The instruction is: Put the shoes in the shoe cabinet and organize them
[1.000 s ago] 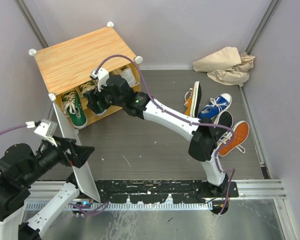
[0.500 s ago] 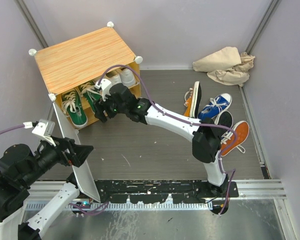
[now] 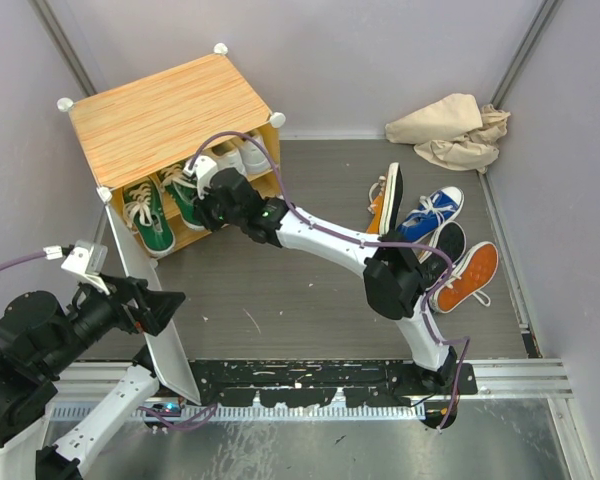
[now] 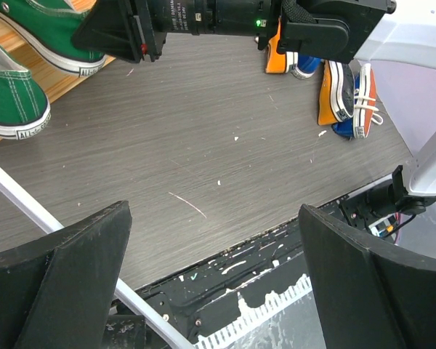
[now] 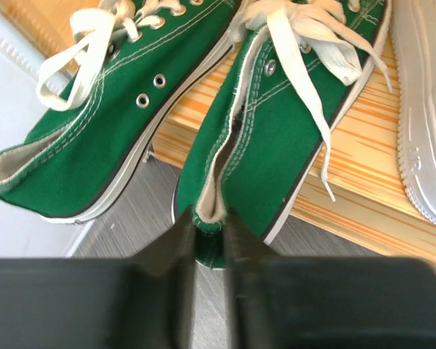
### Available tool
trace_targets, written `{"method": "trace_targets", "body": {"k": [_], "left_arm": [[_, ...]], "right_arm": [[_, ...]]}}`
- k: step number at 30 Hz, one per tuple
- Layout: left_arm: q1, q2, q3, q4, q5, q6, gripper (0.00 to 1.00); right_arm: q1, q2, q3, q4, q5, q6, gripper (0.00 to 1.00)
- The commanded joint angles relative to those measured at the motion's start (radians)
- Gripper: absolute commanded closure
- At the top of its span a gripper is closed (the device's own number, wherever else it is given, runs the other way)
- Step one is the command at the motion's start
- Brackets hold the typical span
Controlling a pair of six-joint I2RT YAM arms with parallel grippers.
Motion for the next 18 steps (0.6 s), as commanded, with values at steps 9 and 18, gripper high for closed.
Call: {"method": "trace_targets", "body": {"k": [9,18], "left_arm": [[-0.001,-0.002,0.006,0.002,-0.012,0.02,0.0],[-0.001,-0.002,0.006,-0.01,-0.008,0.032,0.0]], "right_arm": [[0.007,-0.08,0.005,0.212,0.137,-0.081,0.99],[0.007,-0.009,0.139,0.194,0.145,-0.109,0.99]]}}
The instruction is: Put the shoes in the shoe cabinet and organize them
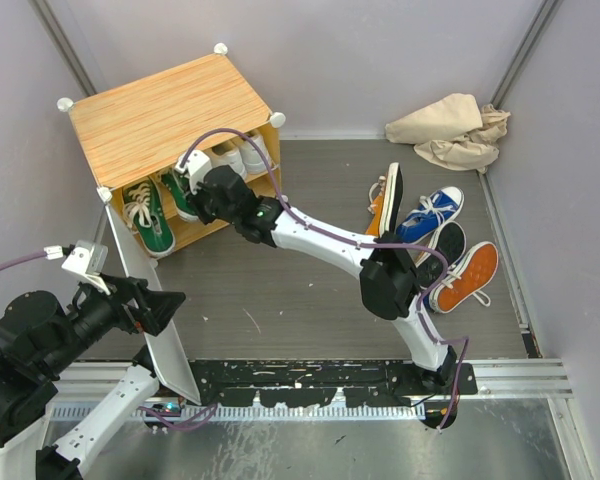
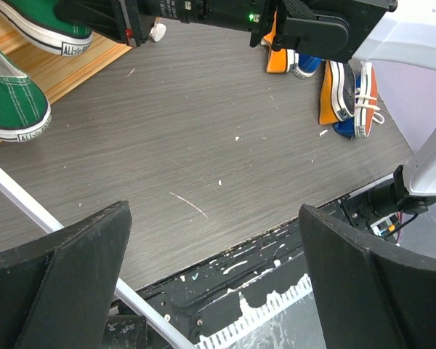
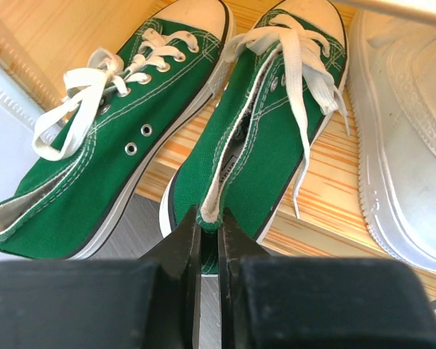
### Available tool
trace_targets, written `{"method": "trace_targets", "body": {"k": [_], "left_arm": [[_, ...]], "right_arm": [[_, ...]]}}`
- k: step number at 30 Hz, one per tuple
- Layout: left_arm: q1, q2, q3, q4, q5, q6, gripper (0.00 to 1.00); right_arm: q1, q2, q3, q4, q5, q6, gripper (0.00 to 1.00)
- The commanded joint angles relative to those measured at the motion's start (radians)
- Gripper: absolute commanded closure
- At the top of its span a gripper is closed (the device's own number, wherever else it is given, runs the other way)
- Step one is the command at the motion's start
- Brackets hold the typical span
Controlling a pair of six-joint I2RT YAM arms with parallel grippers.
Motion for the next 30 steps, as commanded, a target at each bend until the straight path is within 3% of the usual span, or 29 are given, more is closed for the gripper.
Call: {"method": "trace_targets", "body": {"k": [1,7,15,30], "left_arm": [[-0.001,0.0,0.009,-0.013,-0.01,0.028,0.0],[-0.002,0.0,0.001,-0.006,-0.003,0.026,0.0],[-0.001,-0.002,0.002,-0.008,-0.006,0.024,0.0],[-0.001,0.002,-0.003,-0.015,-0.011,0.028,0.0]], "right_arm": [[-0.006,-0.041,0.059,0.16,0.047,-0.034,0.99],[-0.011,0.032,0.138,0.183,0.052,-0.09,0.99],[-0.017,0.091,0.146,0.319,0.07,-0.185,0.99],[-0.047,0.136,0.162,0.411,0.108,-0.284,0.98]]}}
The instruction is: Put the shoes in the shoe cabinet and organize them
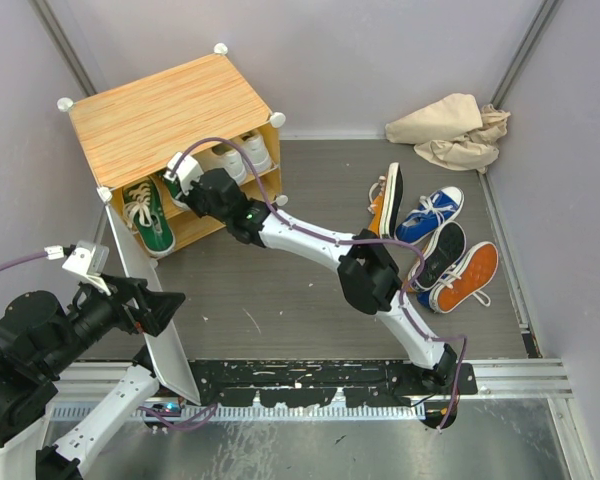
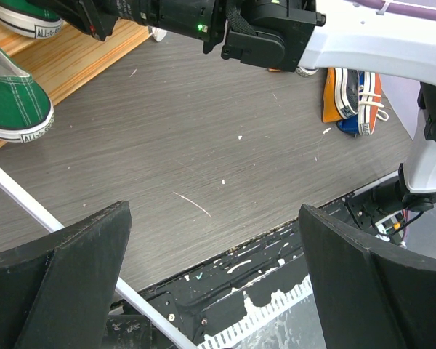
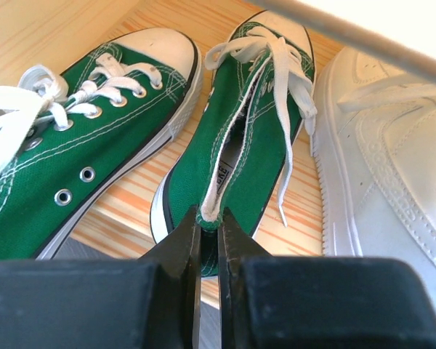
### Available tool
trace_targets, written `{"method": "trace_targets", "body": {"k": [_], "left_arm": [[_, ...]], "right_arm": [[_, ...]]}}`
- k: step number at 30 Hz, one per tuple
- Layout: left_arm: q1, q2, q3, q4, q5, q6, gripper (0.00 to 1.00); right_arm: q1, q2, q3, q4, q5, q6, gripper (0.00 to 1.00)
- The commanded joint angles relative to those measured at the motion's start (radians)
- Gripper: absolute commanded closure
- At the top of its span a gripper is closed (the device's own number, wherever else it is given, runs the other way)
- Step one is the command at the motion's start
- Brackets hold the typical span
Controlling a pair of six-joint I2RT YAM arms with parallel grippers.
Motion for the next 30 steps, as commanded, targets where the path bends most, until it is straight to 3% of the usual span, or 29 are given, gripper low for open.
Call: {"method": "trace_targets", "body": {"k": [1,10,13,15,18,24,30], "left_arm": [[0.0,0.002,-0.006,-0.011,-0.012,0.01,0.0],[-0.001,0.017,-0.008,-0.003,-0.007,0.013,0.0],[-0.001,0.014,-0.006,-0.009,-0.011,0.007,0.0],[-0.001,0.012,-0.004,-0.014,-0.016,0.003,0.0],[-0.001,0.014,0.004,-0.022,-0.02,0.001,0.0],[0.0,0.015,0.018,-0.027,-0.046,0.002,0.02],[-0.001,0.011,0.025,-0.027,-0.086,-0.001,0.02]], "right_arm": [[-0.035,-0.013,0.059,0.263,0.079,-0.074,0.97],[-0.054,0.055,0.097,0.312,0.15,-0.064,0.87],[-0.059,0.074,0.1,0.339,0.205,-0.08,0.68],[-0.063,0.062,0.09,0.326,0.206,-0.083,0.65],[-0.061,-0.01,-0.011,0.344,0.159,-0.08,0.43],[-0.052,-0.195,-0.241,0.391,-0.002,-0.024,0.1],[-0.02,-0.397,-0.498,0.403,-0.137,0.061,0.06]]}}
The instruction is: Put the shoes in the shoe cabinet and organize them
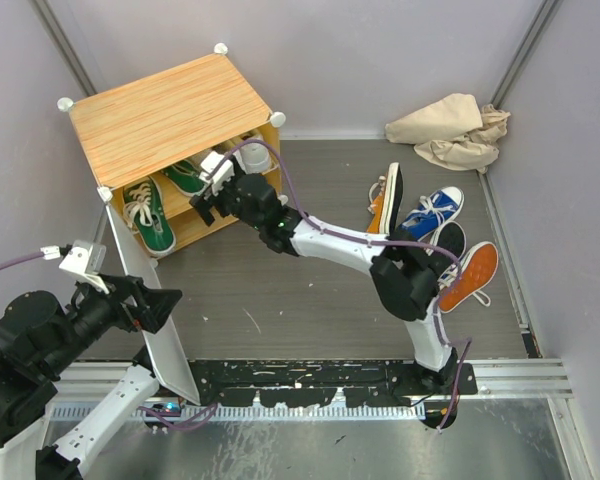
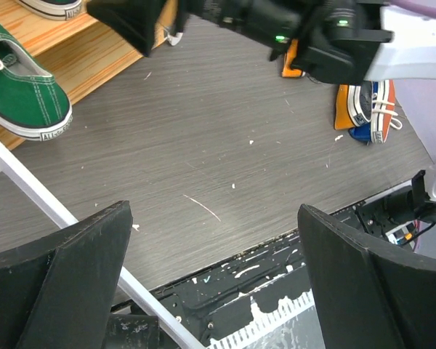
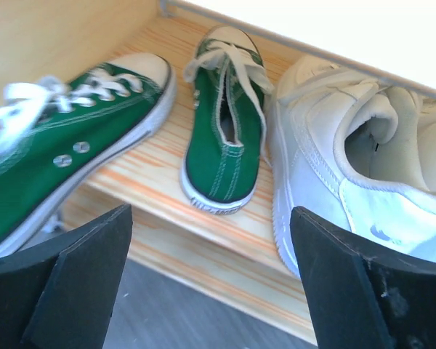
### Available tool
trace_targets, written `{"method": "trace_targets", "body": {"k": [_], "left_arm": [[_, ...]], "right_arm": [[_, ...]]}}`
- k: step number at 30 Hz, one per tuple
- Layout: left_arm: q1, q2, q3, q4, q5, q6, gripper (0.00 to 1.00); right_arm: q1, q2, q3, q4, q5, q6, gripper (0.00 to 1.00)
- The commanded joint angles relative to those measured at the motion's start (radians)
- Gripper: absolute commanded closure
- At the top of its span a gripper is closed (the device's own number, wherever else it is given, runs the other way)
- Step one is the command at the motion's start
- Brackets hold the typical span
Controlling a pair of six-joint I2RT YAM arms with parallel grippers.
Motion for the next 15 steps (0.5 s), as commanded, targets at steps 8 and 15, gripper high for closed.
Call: {"method": "trace_targets", "body": {"k": [8,15], "left_arm": [[-0.001,0.032,0.036,-0.02,-0.057,-0.011,0.02],[-0.001,0.035,0.041,-0.009,-0.046,-0.018,0.02]], "right_arm": [[0.102,-0.258,-0.223,0.105,-0.226,0.147,0.04],[0.13,-0.147,-0.102,0.055,-0.182,0.186,0.06]]}}
